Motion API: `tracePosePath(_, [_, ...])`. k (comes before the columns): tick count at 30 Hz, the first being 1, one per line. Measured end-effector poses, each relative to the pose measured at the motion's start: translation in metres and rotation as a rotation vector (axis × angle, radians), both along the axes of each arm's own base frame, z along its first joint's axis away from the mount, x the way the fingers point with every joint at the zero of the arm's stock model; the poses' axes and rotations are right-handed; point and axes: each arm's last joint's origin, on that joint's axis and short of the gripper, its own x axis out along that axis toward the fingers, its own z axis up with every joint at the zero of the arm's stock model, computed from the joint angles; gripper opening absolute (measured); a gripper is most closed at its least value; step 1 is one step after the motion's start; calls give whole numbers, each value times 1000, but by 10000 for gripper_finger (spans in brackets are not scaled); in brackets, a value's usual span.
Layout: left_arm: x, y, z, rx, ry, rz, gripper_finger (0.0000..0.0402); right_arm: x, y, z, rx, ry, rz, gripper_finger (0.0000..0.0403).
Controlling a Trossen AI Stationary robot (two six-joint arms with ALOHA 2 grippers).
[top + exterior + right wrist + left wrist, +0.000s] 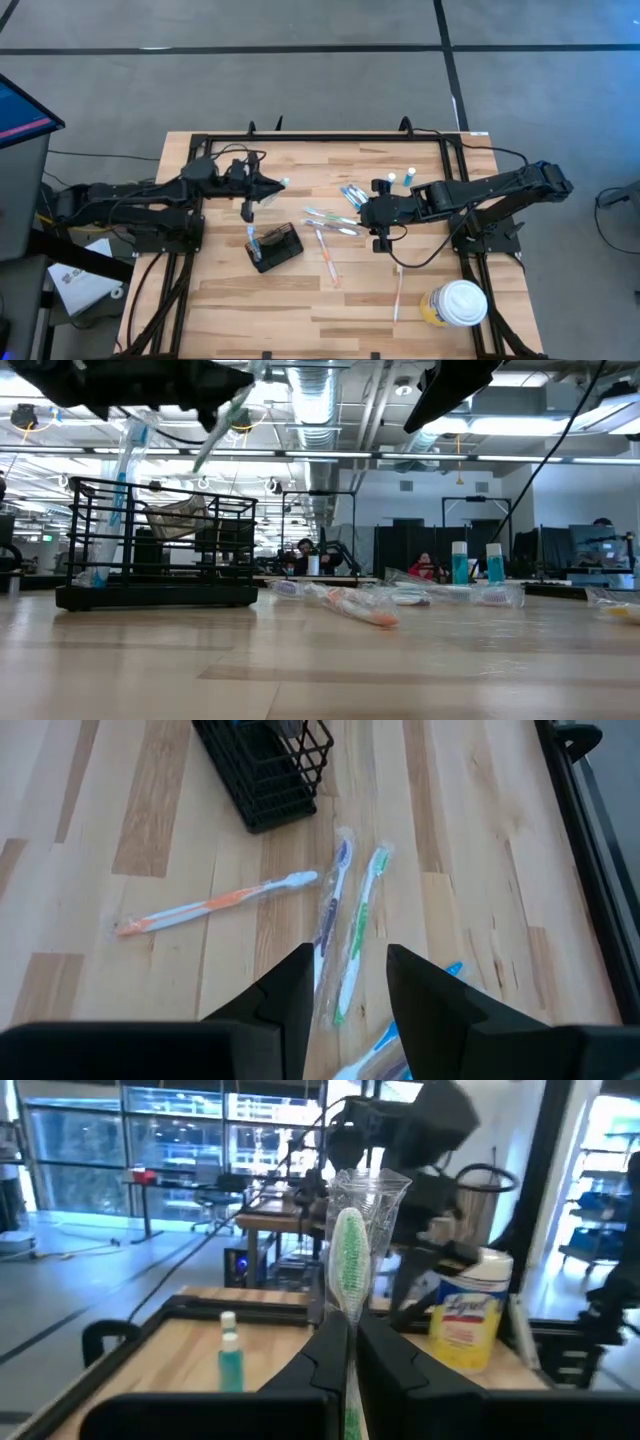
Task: Pick & Place toothbrushing station
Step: Put the top green toothbrush into the bottom left section of the mesh organizer
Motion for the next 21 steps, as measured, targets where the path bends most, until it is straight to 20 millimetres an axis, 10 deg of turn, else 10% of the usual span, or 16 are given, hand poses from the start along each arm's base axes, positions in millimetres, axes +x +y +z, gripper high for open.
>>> tracePosePath(21, [-32, -34, -20, -64, -215, -168, 3, 0, 0, 0, 6, -5, -5, 118])
